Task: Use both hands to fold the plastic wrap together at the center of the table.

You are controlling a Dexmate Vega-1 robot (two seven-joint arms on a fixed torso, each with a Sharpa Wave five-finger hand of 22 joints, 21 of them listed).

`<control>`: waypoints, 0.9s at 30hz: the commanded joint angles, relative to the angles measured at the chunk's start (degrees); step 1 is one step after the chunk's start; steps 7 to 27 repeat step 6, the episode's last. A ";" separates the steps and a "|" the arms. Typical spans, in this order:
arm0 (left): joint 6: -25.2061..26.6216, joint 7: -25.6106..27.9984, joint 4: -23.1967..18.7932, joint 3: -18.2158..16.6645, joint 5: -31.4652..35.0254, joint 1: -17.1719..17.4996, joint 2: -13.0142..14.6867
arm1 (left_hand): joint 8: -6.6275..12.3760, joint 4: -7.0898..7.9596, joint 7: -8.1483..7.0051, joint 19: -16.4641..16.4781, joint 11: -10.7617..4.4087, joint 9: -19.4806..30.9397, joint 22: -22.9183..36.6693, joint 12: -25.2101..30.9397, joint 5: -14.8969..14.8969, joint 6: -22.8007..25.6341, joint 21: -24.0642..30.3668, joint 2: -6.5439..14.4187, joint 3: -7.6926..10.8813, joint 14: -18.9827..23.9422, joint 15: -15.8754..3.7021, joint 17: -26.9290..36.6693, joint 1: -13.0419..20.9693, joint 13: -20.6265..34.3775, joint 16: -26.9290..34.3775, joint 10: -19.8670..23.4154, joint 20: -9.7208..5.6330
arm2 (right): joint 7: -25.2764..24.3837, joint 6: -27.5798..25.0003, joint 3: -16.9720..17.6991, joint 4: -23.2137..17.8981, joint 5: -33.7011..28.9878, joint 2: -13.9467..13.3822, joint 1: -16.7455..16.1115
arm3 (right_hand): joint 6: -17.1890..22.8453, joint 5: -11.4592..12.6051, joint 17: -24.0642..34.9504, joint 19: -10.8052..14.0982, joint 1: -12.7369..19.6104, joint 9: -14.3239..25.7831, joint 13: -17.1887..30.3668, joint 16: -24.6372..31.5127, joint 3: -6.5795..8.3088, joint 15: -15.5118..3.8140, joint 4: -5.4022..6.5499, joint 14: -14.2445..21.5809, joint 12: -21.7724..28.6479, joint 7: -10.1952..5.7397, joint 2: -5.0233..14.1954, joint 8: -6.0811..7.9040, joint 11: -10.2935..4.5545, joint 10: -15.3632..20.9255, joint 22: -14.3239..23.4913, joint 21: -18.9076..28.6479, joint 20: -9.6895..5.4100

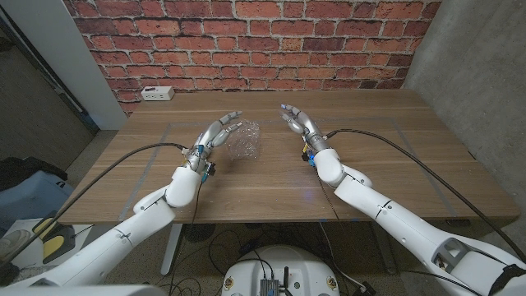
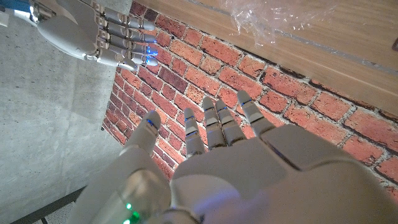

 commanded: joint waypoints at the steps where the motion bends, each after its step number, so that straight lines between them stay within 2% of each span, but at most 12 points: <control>1: -6.18 -8.34 6.28 1.22 -3.12 -5.09 0.46 | -0.05 0.12 -0.06 -0.18 -0.17 -0.04 0.20 0.16 -0.13 -0.10 -0.13 0.09 -0.23 -0.16 0.14 0.07 -0.62 -0.11 0.18 -0.20 0.03 | -9.72 -9.13 3.67 -9.29 -3.43 -2.09 -7.02 | 0.66 -0.07 0.00 0.34 -0.43 0.08 0.17 0.25 0.01 -2.55 -0.36 0.90 0.53 0.17 -0.57 0.08 0.14 1.05 0.13 0.18 0.22; 3: -4.76 -9.51 6.05 1.51 -3.35 -5.50 0.44 | 0.01 0.11 -0.03 -0.16 -0.18 -0.05 0.20 0.23 -0.13 -0.12 -0.17 0.13 -0.22 -0.14 0.03 0.04 -0.62 -0.20 0.22 -0.16 0.04 | -12.05 -9.11 4.46 -10.28 -3.76 -2.16 -8.50 | 1.07 -0.06 -0.08 0.05 -0.56 0.08 0.17 0.13 0.03 -2.56 -0.35 0.91 0.55 0.25 -0.60 0.15 0.13 1.34 0.12 0.02 0.23; 6: -3.78 -11.78 6.15 2.20 -4.37 -6.56 0.18 | -0.01 0.29 0.24 -0.22 -0.04 -0.07 0.22 0.28 -0.14 -0.53 -0.29 0.48 -0.15 -0.14 0.17 0.05 -0.70 -0.41 0.33 -0.33 0.25 | -16.86 -5.70 5.35 -10.89 -4.60 -1.80 -11.05 | 0.92 -0.03 -0.10 -0.35 -0.68 0.08 0.18 -0.14 0.10 -2.54 -0.30 0.42 0.40 0.14 -0.45 -0.01 0.13 1.21 0.12 -0.18 0.38; 27: -3.78 -11.78 6.15 2.20 -4.37 -6.56 0.18 | -0.01 0.29 0.24 -0.22 -0.04 -0.07 0.22 0.28 -0.14 -0.53 -0.29 0.48 -0.15 -0.14 0.17 0.05 -0.70 -0.41 0.33 -0.33 0.25 | -16.86 -5.70 5.35 -10.89 -4.60 -1.80 -11.05 | 0.92 -0.03 -0.10 -0.35 -0.68 0.08 0.18 -0.14 0.10 -2.54 -0.30 0.42 0.40 0.14 -0.45 -0.01 0.13 1.21 0.12 -0.18 0.38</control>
